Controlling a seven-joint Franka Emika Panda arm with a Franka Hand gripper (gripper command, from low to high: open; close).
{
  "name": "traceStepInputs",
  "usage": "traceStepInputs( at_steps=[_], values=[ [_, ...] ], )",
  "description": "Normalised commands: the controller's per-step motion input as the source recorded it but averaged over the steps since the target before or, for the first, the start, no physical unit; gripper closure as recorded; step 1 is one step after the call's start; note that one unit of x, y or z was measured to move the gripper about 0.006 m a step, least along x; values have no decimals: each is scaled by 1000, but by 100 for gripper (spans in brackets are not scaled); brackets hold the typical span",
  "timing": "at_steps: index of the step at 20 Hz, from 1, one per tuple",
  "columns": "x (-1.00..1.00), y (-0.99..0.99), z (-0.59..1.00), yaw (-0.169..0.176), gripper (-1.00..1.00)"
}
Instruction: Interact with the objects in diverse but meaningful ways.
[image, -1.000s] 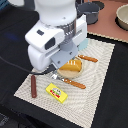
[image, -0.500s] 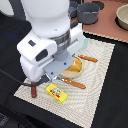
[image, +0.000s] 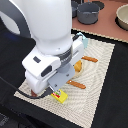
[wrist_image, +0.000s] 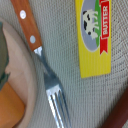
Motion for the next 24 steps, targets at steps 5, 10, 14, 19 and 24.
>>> traceStepInputs(
  at_steps=[5,10,14,19,24],
  values=[
    [154,-401,-262,44,-100],
    [169,-330,-269,38,-100],
    [251,-208,-187,29,-100],
    [472,-128,-23,2,100],
    [563,-111,0,0,100]
  ],
)
